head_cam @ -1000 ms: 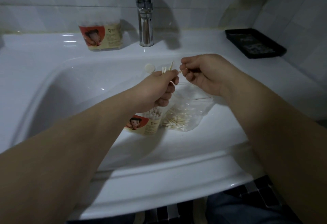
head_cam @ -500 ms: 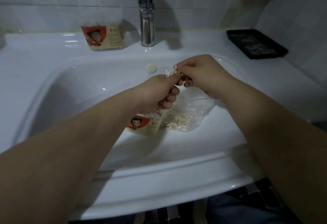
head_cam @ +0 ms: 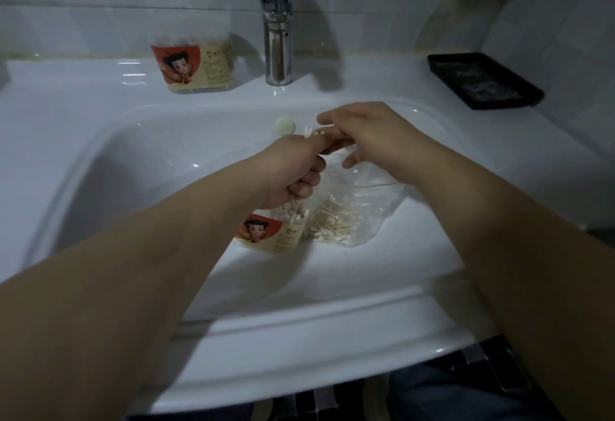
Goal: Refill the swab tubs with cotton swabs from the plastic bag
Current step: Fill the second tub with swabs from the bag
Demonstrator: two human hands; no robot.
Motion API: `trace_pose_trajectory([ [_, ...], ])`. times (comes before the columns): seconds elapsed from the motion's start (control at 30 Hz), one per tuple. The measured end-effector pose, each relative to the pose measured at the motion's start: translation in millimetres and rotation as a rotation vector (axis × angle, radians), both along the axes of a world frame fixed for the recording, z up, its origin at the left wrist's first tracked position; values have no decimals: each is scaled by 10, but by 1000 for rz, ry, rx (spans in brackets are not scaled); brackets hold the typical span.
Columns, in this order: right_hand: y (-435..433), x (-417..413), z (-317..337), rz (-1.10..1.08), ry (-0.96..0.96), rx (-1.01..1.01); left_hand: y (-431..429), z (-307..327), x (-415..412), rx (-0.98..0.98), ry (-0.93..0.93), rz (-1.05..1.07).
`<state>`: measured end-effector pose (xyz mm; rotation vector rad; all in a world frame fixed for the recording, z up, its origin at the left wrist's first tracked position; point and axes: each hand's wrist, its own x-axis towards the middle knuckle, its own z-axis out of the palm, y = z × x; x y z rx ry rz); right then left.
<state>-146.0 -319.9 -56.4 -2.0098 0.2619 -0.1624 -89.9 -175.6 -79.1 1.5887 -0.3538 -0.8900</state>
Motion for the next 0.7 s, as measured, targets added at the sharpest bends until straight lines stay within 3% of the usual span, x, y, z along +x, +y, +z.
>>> trace_pose_trajectory([
  [0.17, 17, -32, -16, 65, 71, -177, 14, -35, 4, 53, -30, 13],
  [0.37, -64, 23, -97, -87, 295, -264, 14, 1, 17, 26, -59, 95],
  [0.53, 10, -46, -155, 244, 529, -764, 22, -19, 35, 24, -72, 106],
  [0.7, 123, -17, -276, 374, 590, -796, 18, -12, 27, 36, -89, 76],
])
